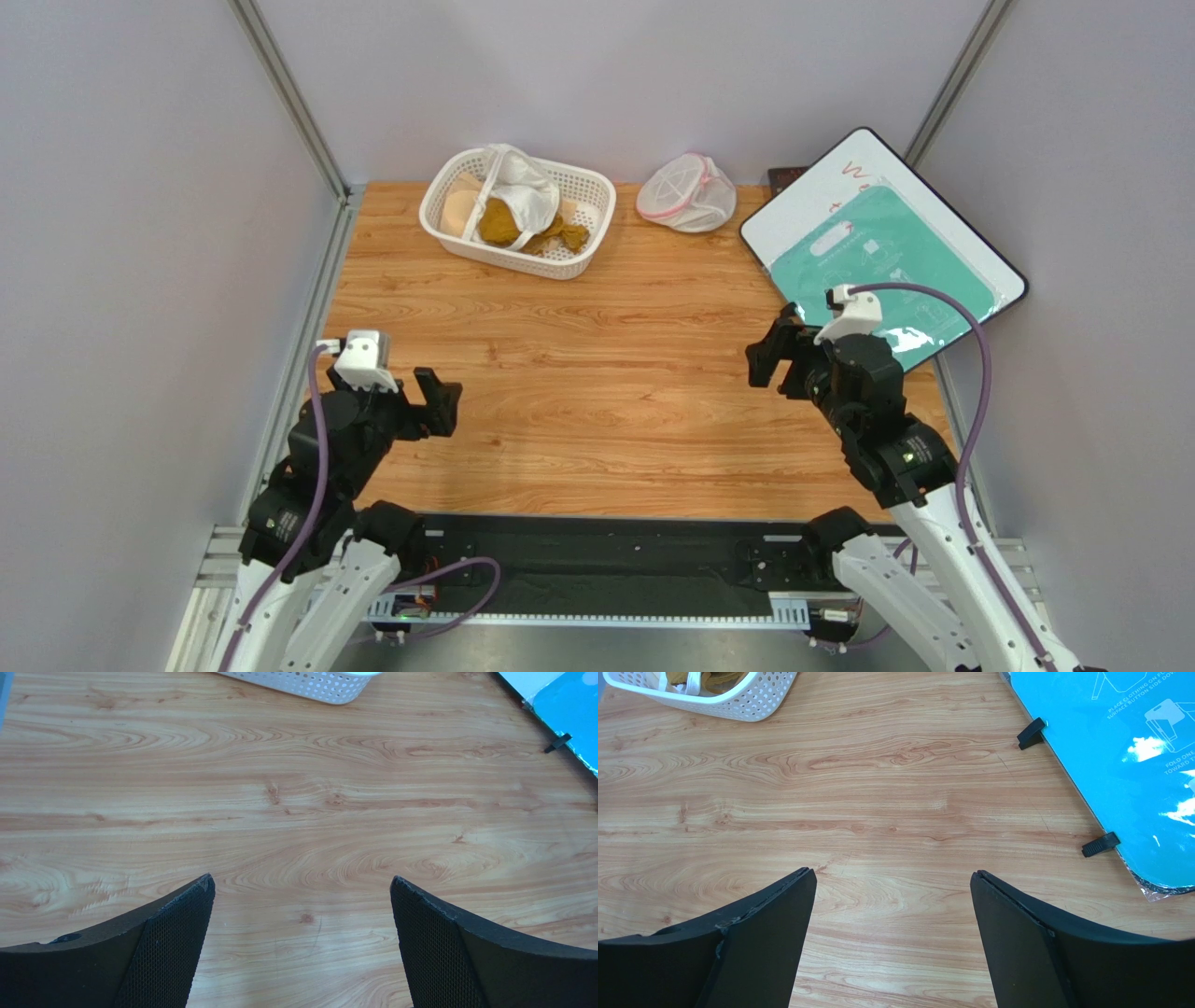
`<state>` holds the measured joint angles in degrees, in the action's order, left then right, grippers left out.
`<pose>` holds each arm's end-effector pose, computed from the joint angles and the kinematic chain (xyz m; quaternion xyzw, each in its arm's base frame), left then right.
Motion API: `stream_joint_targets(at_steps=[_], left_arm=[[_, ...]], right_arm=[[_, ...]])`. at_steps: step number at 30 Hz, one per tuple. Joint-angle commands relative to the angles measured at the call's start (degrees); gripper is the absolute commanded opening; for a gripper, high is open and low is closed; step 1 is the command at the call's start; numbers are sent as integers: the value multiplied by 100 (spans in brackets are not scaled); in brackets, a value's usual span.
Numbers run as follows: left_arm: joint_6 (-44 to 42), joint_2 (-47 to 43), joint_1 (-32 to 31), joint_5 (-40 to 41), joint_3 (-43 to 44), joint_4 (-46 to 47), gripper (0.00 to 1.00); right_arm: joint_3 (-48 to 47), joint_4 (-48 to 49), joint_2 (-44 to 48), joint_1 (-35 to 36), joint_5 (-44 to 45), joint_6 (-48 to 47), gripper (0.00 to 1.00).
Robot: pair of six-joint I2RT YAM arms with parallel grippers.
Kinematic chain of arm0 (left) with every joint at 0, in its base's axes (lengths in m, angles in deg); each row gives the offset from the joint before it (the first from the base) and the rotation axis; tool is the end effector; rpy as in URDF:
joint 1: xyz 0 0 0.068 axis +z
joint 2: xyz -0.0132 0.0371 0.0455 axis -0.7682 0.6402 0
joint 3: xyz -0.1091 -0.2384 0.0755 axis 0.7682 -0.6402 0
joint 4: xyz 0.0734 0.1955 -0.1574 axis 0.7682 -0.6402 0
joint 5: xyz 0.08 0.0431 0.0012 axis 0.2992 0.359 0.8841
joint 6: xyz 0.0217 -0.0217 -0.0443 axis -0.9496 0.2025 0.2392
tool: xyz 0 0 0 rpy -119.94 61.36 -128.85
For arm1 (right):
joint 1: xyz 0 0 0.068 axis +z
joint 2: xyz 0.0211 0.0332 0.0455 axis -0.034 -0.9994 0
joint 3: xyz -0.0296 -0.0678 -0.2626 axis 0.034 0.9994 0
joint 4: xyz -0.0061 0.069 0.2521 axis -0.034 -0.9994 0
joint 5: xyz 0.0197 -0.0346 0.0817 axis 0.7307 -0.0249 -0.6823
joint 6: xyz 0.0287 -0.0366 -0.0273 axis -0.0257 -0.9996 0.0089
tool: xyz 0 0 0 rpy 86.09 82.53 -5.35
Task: Unzip the laundry bag and remove the bra
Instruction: Pick up the laundry bag at the center of the board.
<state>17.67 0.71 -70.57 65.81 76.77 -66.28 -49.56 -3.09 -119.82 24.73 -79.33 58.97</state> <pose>0.0691 -0.0213 0.3116 -0.0210 0.8085 -0.1516 0.5682 0.1294 0.0477 0.3124 0.0212 0.8475 0.1203 0.5165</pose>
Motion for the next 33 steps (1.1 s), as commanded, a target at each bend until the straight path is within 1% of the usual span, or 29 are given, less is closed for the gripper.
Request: stream_joint_targets(at_steps=[1, 5, 10, 13, 15, 16, 17, 19, 20, 22, 23, 24, 25, 26, 27, 28, 30, 31, 32, 33], left_arm=[[94, 70, 17, 71, 196, -6, 100], [94, 70, 8, 9, 126, 38, 100], [86, 113, 17, -61, 91, 56, 100], [77, 122, 17, -96, 82, 73, 100], [59, 122, 17, -158, 82, 73, 100], [68, 114, 17, -158, 82, 73, 100], [59, 114, 17, -175, 82, 73, 100], [51, 87, 17, -176, 91, 65, 100], [50, 78, 8, -184, 91, 73, 100], [59, 43, 17, -193, 82, 82, 100], [42, 52, 17, -211, 82, 91, 100], [42, 52, 8, -228, 73, 91, 100], [33, 61, 17, -237, 82, 100, 100], [33, 61, 17, -298, 65, 109, 100], [15, 70, 8, -316, 65, 117, 100], [7, 87, 17, -334, 73, 126, 100], [7, 96, 8, -360, 73, 126, 100], [-2, 96, 17, -369, 73, 126, 100], [-2, 87, 17, -386, 65, 126, 100], [-2, 96, 17, -404, 82, 135, 100]], right_arm=[[-145, -142, 94, -2, 136, -72, 88], [-382, -300, 86, -2, 118, -72, 89], [-944, -511, -90, -2, 127, -81, 90], [-1383, -468, -397, -11, 180, -142, 94], [-1682, -441, -818, -2, 215, -248, 95], [-2049, -441, -1003, -11, 215, -265, 96], [-2235, -424, -1439, -2, 198, -283, 96], [-2874, -406, -1942, -20, 32, -292, 96], [-3113, -371, -2467, -20, -30, -292, 96], [-3509, -283, -3014, -20, -127, -283, 96], [-3955, -257, -3583, -55, -197, -300, 96], [-4160, -239, -3875, -72, -276, -257, 95], [-4414, -239, -4174, -168, -442, -204, 95], [-4808, -239, -4751, -230, -583, -117, 95], [-5021, -161, -5036, -300, -724, 67, 94], [-5223, -134, -5595, -432, -908, 182, 93], [-5856, -64, -6143, -529, -1128, 279, 91], [-6075, -54, -6694, -599, -1025, 358, 91], [-6356, -46, -6987, -617, -1007, 367, 91], [-6864, -37, -7277, -644, -1007, 367, 91]])
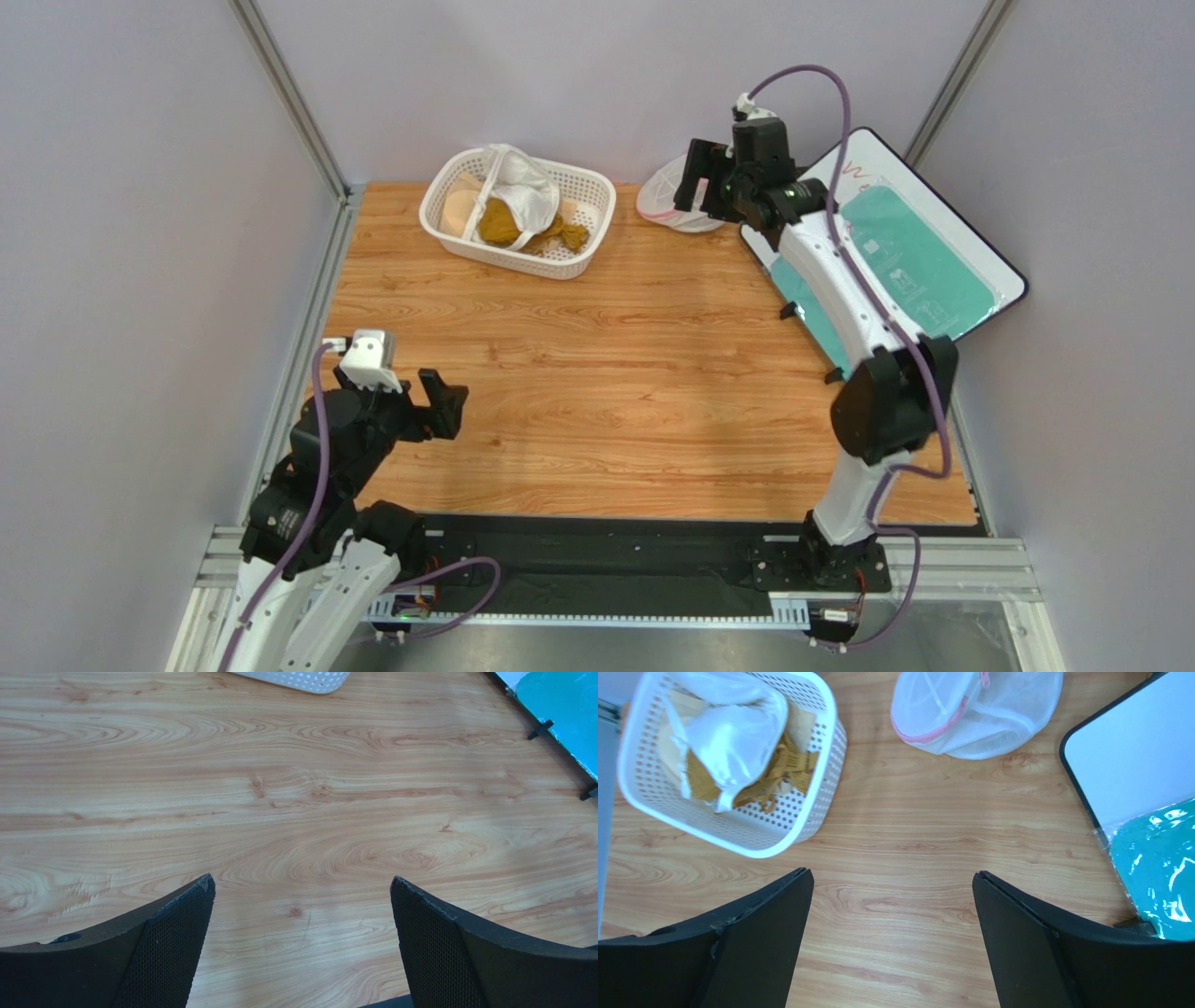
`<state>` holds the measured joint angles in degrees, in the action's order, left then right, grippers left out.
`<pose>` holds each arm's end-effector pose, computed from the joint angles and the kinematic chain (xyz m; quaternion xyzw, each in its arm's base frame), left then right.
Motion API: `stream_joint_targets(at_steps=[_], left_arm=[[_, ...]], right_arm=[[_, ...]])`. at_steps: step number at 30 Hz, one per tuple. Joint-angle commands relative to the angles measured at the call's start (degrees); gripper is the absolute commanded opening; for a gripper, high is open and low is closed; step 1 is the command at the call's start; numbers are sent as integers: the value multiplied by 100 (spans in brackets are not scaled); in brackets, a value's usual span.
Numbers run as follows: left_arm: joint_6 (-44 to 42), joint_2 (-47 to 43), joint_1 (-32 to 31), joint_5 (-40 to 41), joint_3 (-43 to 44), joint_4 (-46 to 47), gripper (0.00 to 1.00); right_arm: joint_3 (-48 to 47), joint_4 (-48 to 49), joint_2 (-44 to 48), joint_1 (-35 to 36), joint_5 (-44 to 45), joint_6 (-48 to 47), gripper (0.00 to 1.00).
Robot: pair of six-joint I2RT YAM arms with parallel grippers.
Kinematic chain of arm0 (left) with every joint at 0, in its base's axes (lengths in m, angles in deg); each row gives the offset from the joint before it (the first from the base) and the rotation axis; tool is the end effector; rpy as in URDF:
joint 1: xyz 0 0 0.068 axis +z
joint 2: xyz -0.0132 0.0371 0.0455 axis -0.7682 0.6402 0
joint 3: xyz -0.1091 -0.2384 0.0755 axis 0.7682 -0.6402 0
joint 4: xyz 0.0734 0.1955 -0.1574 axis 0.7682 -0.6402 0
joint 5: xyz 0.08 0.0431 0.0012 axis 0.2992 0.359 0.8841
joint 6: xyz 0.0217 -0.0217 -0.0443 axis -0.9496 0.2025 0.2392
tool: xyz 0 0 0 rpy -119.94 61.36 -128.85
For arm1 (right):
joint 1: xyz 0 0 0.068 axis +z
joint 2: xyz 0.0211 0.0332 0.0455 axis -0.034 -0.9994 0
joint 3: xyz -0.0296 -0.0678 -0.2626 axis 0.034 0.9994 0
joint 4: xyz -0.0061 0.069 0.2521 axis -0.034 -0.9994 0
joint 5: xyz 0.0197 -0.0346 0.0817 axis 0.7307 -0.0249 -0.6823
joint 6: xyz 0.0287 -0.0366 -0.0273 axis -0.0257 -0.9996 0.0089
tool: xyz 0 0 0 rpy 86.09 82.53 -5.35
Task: Unzip the laundry bag and remove the bra
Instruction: Pick up the laundry bag at the center of the board.
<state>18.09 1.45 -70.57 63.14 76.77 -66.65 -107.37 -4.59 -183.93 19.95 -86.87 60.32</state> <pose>0.0709 -0.0237 0.3102 -0.0100 0.8148 -0.1688 0.5545 0.3800 0.1219 0.3789 0.0315 0.8830 0.1377 0.4477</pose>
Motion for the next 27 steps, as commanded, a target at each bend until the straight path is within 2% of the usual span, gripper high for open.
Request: stream_joint_targets(at_steps=[1, 5, 7, 10, 14, 23, 25, 26, 27], left_arm=[[-52, -4, 8, -155, 65, 172, 100], [-61, -5, 17, -190, 65, 190, 100], [-61, -5, 8, -208, 65, 198, 100], [-70, 13, 8, -225, 64, 199, 100], [-70, 30, 8, -217, 65, 199, 100], [-61, 57, 17, -199, 56, 190, 100], [-53, 66, 17, -181, 65, 190, 100], [-61, 74, 8, -181, 65, 190, 100], [-61, 74, 17, -173, 65, 181, 100]], right_arm=[[-1392, 105, -1443, -209, -305, 241, 90], [-2597, 131, -2739, -244, -253, 276, 88], [-3064, 254, -3274, -271, 98, 363, 87], [-3206, 474, -3680, -367, 424, 635, 87], [-3021, 1114, -3936, -490, 381, 1119, 86], [-3382, 1581, -4745, -587, 310, 1330, 83], [-3312, 1722, -4789, -605, 205, 1365, 75], [-3268, 1870, -4789, -613, 161, 1383, 61], [-3232, 1907, -4789, -613, 117, 1401, 53]])
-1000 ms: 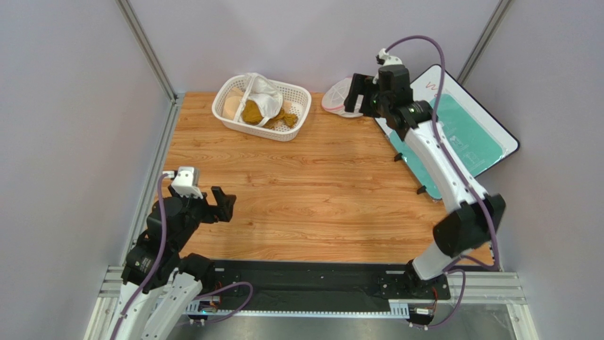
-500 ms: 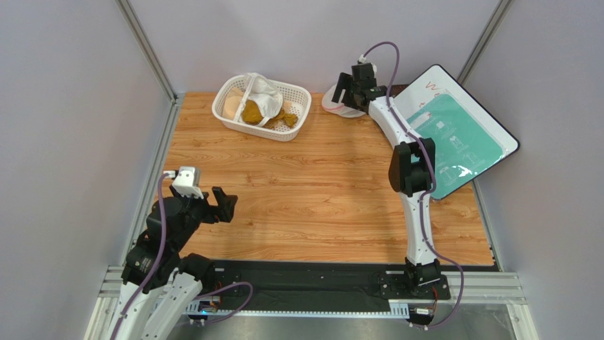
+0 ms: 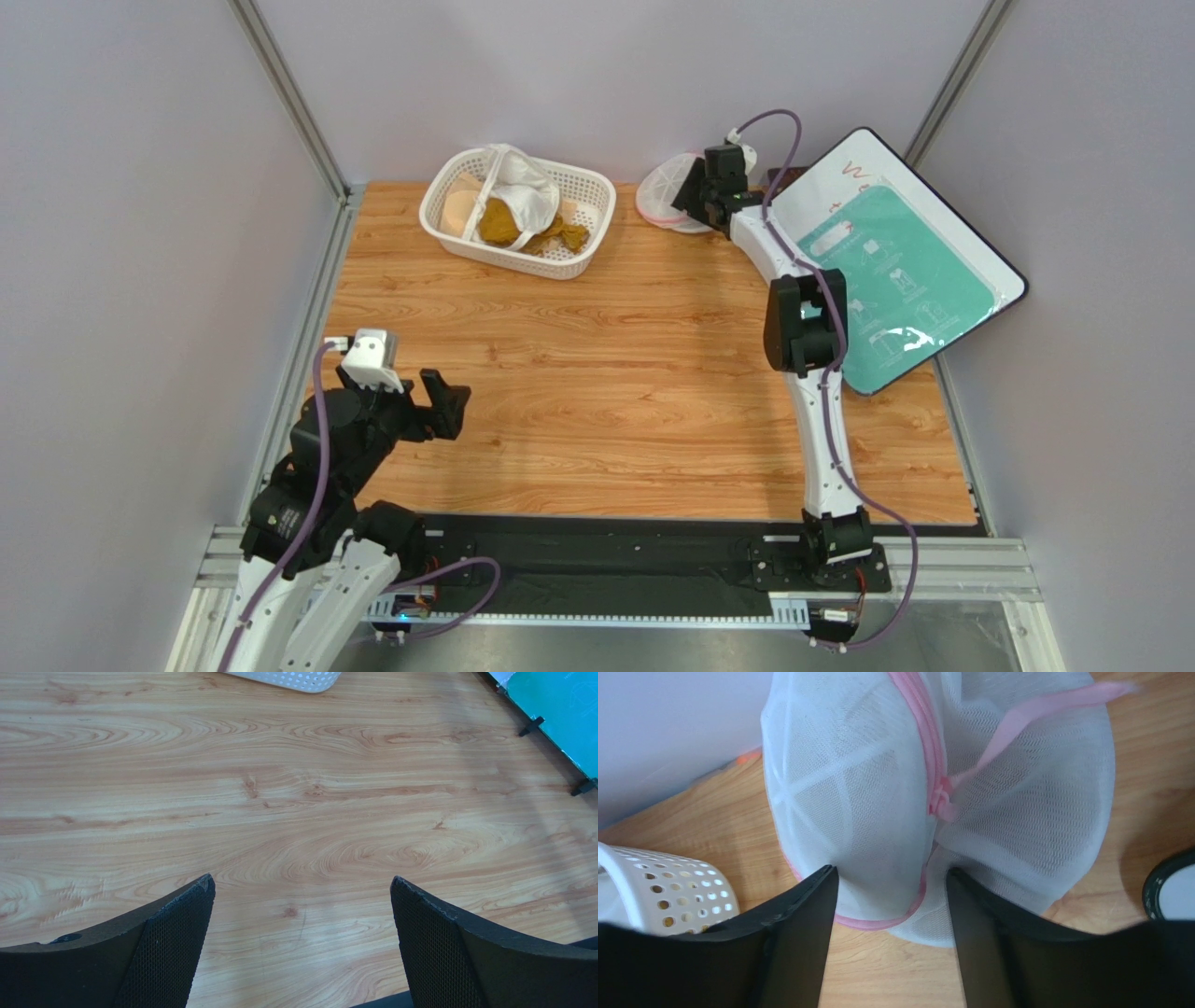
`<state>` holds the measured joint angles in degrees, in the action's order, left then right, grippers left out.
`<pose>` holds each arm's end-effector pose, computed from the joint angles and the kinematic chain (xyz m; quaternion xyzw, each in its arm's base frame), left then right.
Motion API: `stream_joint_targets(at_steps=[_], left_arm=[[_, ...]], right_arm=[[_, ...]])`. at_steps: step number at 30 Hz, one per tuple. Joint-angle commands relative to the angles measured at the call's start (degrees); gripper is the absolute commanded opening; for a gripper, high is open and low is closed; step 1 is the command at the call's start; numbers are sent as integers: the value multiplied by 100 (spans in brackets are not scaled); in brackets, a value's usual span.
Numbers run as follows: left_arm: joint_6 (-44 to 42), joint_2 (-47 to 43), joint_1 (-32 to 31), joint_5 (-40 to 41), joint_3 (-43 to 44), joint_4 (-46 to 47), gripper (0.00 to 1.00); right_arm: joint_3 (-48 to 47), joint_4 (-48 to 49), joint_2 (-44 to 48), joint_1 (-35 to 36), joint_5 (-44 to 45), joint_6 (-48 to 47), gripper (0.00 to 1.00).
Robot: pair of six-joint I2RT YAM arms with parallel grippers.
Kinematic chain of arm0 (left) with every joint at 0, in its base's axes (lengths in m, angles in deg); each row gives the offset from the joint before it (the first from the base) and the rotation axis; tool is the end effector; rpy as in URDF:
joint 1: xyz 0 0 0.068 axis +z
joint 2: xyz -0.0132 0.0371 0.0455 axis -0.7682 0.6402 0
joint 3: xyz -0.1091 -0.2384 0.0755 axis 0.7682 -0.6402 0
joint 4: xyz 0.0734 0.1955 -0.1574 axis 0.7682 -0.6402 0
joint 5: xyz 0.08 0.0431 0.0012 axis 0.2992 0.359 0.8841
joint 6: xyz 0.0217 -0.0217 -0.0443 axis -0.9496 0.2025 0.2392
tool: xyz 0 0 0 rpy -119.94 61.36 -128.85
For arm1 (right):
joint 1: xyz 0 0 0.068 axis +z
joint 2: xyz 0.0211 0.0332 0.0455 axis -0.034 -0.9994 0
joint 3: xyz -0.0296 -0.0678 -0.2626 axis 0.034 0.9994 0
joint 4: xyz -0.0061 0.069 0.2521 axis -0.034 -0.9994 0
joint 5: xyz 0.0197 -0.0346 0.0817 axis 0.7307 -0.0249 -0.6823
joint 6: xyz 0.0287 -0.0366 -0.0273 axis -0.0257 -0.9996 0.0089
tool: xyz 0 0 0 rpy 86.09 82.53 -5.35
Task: Unzip the laundry bag and remove the bra
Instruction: Pick up the laundry bag at the center of the board, then place the laundry bag at the center of the board.
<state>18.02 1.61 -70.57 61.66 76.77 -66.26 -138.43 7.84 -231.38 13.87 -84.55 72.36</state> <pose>0.0714 -0.0249 0.3108 -0.0020 0.8138 -0.1790 0.5528 0.5685 0.1170 0.1839 0.1809 0.8803 0.1319 0.4182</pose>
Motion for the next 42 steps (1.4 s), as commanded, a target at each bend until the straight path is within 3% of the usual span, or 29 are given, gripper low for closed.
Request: stream_joint_targets(at_steps=[1, 2, 4, 8, 17, 22, 28, 30, 42], left_arm=[[-55, 68, 17, -7, 65, 142, 100], [-55, 68, 17, -6, 56, 142, 100], [-46, 59, 17, 11, 73, 133, 100], [-46, 59, 17, 46, 65, 115, 100], [-46, 50, 17, 73, 65, 115, 100], [-37, 15, 17, 108, 73, 106, 100], [-37, 6, 8, 125, 82, 98, 100], [-37, 6, 17, 125, 73, 98, 100], [-37, 15, 8, 117, 82, 89, 100]], right_arm=[[-126, 689, -44, -6, -132, 214, 43], [-109, 707, -27, -6, -167, 214, 26], [23, 751, 61, -14, -247, 197, 10], [497, 979, 377, -6, -299, 127, 0], [2060, 1656, 1677, -14, -642, -155, 0], [2747, 1577, 2626, -6, -800, -173, 0], [4389, 1901, 4067, 29, -1213, 55, 0], [5055, 2034, 4718, 143, -1284, 47, 0], [7044, 1191, 7917, 1733, -1064, -428, 0]])
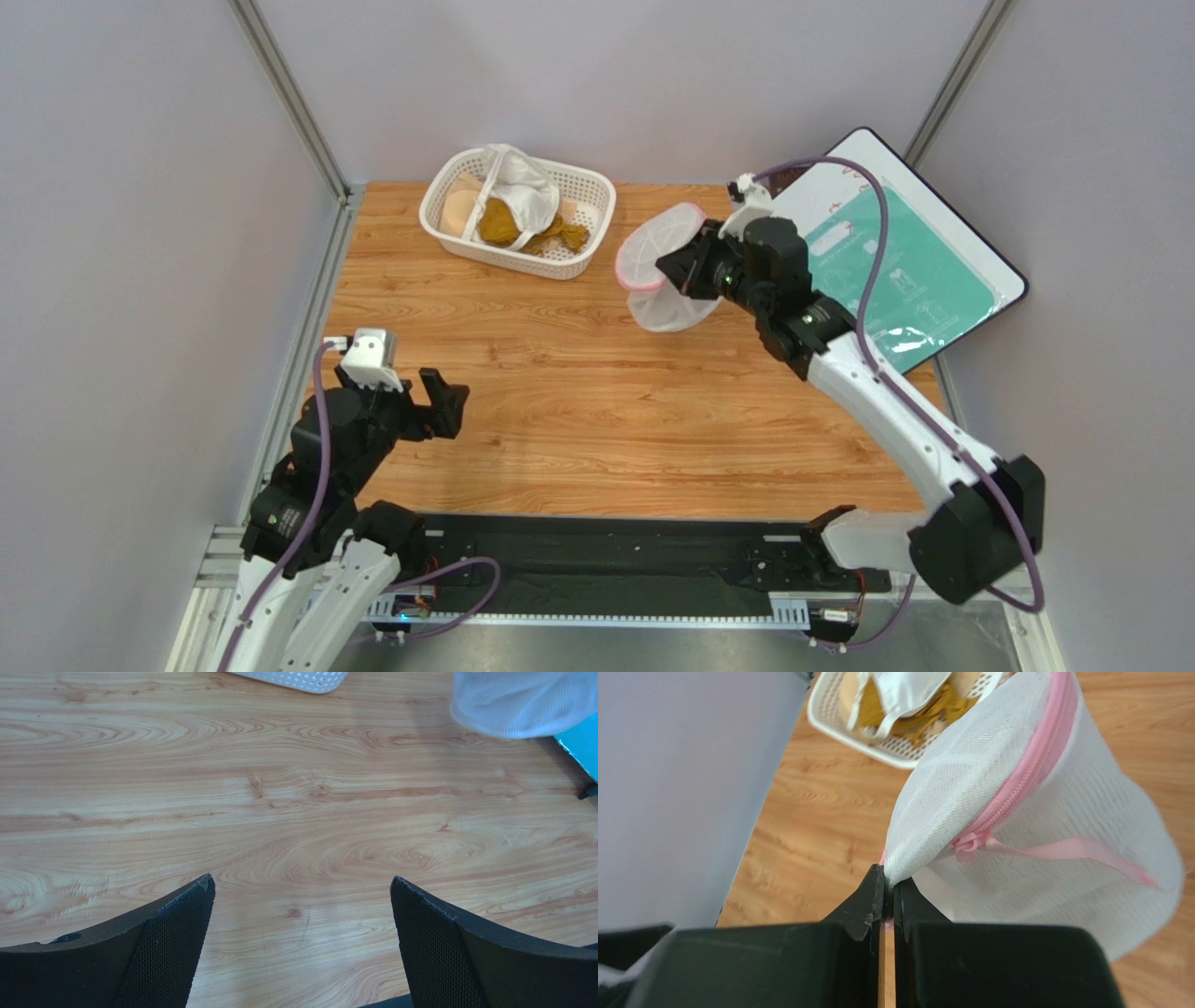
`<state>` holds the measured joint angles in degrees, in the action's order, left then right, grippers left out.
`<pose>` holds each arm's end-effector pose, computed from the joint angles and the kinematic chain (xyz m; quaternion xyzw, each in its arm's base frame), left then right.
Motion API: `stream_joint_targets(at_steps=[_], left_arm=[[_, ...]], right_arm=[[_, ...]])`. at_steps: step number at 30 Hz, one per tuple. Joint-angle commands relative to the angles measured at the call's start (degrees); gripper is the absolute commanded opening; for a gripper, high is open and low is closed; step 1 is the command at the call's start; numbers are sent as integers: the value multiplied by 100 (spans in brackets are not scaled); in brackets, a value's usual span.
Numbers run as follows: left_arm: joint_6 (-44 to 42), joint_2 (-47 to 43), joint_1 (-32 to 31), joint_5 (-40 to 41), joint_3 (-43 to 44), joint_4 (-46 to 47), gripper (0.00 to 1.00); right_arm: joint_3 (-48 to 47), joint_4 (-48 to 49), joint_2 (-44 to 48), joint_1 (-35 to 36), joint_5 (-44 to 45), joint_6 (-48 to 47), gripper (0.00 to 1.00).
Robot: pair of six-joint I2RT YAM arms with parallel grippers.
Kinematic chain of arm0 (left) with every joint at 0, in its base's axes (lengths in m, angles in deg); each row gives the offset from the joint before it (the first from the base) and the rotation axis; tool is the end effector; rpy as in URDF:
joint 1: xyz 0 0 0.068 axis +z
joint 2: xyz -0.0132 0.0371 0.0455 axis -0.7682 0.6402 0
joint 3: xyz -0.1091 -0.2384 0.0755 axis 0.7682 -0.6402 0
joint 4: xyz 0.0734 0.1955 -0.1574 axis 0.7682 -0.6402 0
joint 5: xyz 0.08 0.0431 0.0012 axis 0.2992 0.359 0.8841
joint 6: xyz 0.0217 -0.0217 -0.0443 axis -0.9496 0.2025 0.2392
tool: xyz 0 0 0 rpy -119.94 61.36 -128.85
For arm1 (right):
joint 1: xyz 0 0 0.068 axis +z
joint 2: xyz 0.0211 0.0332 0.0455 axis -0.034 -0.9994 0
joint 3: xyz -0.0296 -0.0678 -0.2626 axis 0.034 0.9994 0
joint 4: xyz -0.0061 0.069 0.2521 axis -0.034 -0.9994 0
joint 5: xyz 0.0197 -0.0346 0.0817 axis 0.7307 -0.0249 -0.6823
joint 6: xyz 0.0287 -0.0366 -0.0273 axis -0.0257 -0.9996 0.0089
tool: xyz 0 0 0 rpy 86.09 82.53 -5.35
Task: Unzip the laundry bag and remove the bra
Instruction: Place the laundry bag at the center of the board.
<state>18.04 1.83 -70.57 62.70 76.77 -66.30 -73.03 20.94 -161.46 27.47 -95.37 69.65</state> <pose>0.0722 -0.0245 0.3105 -0.0074 0.8150 -0.1714 0.5534 0.2840 0.1398 0.3481 0.0028 0.8211 0.3041 0.4830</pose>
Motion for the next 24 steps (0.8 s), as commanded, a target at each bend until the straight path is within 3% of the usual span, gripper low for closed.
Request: stream_joint_targets(at_steps=[1, 7, 14, 17, 18, 21, 24], left_arm=[[-39, -7, 8, 12, 73, 93, 100], [-66, -16, 17, -41, 100, 93, 99], [-66, 72, 8, -41, 108, 93, 97], [-66, 116, -1, -76, 117, 102, 97], [-57, 125, 8, -67, 126, 102, 95], [-57, 239, 8, -172, 143, 163, 91], [-75, 476, -27, -453, 179, 164, 91]], right_arm=[[663, -136, 1310, 453, -43, -148, 0], [2358, -311, 2446, 1200, -299, 221, 0], [4188, -286, 2781, 1570, -71, 889, 5], [4461, -408, 3158, 1649, 113, 1038, 19], [4539, -513, 3281, 1667, 149, 1056, 38], [4584, -768, 3817, 1676, 290, 1179, 63], [4514, -1478, 4362, 1711, 369, 1206, 71]])
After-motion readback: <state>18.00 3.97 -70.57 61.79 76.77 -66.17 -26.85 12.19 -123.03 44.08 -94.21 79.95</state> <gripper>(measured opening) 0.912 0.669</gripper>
